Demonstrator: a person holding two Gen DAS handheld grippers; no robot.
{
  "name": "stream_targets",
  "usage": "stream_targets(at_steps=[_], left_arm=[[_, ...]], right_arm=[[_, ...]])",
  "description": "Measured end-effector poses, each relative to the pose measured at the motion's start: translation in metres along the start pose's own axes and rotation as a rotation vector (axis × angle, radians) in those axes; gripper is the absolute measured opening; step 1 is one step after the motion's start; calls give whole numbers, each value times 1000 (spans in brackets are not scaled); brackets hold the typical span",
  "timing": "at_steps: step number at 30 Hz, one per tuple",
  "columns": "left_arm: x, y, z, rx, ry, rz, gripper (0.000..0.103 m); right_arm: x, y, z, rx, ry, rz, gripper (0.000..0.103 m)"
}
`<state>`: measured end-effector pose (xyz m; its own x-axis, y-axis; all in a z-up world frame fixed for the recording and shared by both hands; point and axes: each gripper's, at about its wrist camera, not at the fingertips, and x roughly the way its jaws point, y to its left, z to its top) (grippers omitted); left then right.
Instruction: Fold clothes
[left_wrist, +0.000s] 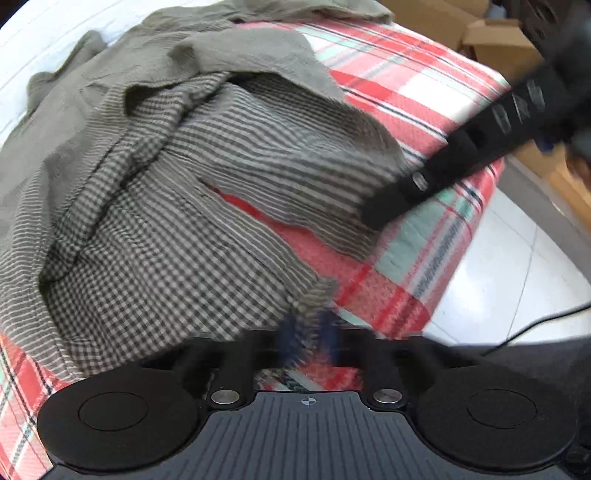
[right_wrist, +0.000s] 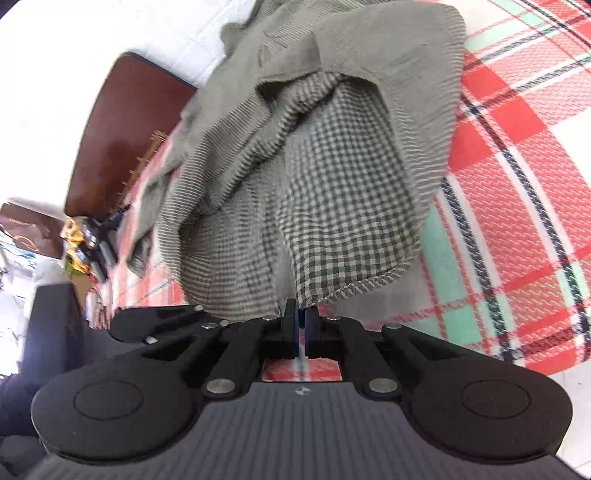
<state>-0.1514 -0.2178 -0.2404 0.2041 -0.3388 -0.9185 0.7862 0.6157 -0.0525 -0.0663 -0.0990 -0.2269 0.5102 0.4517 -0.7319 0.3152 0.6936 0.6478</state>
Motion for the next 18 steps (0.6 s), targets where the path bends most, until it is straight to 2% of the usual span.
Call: stream_targets(at_steps=[4, 7, 11, 12, 16, 18], left_arm=[[-27, 27, 1, -166, -74, -49, 0], [-47, 43, 3, -271, -124, -108, 0], [-64, 41, 2, -265, -158, -159, 0], [-65, 39, 2, -260, -160, -169, 0], [-55, 30, -3, -246, -129, -164, 0], [-50, 27, -5, -238, -109, -159, 0]], right_arm=[[7, 4, -2, -13, 42, -4, 3], [9, 5, -3, -8, 64, 70, 3], [9, -8, -3, 85, 68, 216, 3], [11, -12, -3, 105, 76, 220, 3], [25, -26, -8, 99, 128, 51, 3], [26, -29, -10, 103, 127, 33, 3]])
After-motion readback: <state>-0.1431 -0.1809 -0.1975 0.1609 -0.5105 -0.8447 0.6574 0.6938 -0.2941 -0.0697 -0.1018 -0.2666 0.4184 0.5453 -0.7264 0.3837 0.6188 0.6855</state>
